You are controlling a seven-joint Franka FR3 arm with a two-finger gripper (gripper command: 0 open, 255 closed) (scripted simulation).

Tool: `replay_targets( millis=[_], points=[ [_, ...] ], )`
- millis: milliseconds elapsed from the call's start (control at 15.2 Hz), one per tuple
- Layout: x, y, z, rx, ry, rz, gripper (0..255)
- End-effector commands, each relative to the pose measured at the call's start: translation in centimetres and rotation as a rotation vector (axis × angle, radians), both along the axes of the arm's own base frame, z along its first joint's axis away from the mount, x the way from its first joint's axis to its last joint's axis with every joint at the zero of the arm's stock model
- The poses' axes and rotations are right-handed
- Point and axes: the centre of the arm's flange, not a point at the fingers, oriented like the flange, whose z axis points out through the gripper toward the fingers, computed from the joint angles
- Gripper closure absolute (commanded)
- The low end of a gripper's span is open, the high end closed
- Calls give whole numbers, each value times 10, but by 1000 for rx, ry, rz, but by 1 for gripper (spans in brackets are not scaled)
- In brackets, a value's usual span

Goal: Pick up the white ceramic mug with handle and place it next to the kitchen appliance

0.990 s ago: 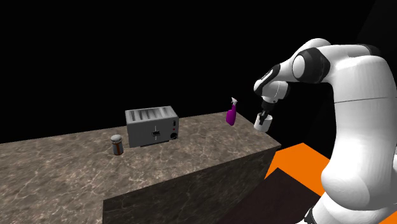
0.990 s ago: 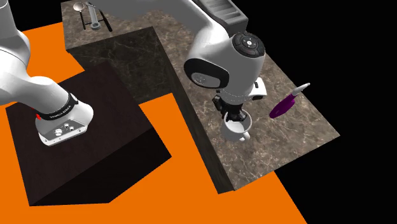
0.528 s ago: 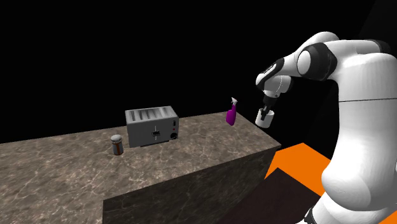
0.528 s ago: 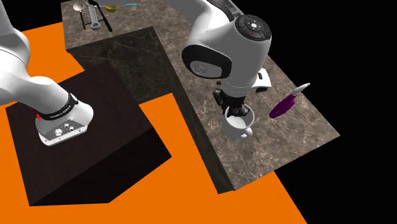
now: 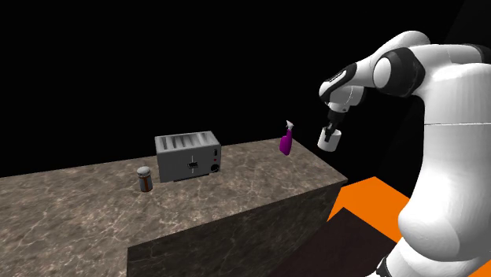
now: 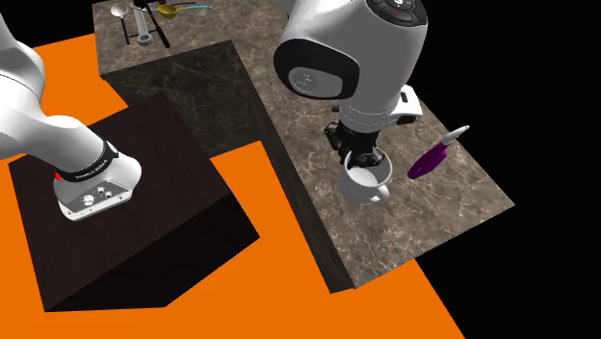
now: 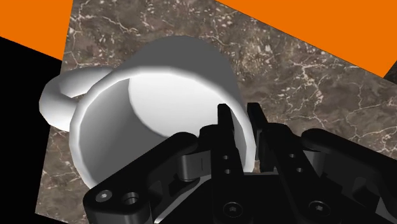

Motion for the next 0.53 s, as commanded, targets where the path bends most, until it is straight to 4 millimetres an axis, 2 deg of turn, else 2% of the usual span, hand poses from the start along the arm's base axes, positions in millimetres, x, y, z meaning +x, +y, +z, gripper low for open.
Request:
replay_targets(
  millis=[0, 462],
  points=[
    [-2, 0, 11, 0, 0, 0, 255],
    [-2, 0, 48, 0, 0, 0, 255]
  ],
)
